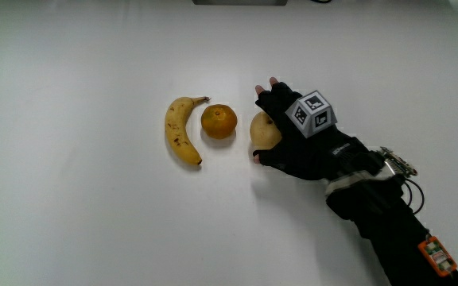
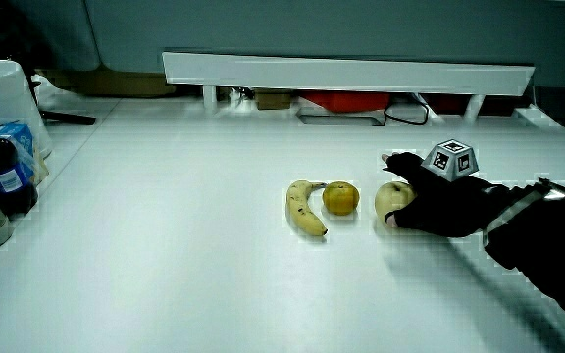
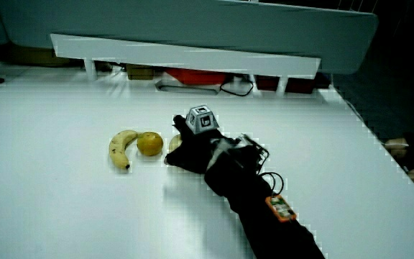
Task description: Place pear no leg
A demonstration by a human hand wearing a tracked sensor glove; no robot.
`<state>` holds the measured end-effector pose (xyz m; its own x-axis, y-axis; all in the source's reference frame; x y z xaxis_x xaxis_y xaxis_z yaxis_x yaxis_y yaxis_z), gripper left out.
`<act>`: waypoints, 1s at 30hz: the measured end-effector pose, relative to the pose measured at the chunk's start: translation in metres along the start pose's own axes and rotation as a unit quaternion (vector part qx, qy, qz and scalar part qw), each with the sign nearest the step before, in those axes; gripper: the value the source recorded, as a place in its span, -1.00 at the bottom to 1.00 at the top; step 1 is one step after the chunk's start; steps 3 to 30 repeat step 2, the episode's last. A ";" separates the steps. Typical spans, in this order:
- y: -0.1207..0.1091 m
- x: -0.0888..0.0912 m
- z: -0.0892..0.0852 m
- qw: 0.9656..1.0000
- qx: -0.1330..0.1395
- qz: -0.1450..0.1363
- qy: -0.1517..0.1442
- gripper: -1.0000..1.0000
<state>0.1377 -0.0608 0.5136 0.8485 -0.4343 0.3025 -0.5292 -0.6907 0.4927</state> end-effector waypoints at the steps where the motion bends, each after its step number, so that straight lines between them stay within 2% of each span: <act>1: -0.007 0.004 0.000 1.000 0.008 0.001 0.002 -1.00; 2: -0.013 0.009 0.000 1.000 0.016 0.002 0.003 -1.00; 30: -0.013 0.009 0.000 1.000 0.016 0.002 0.003 -1.00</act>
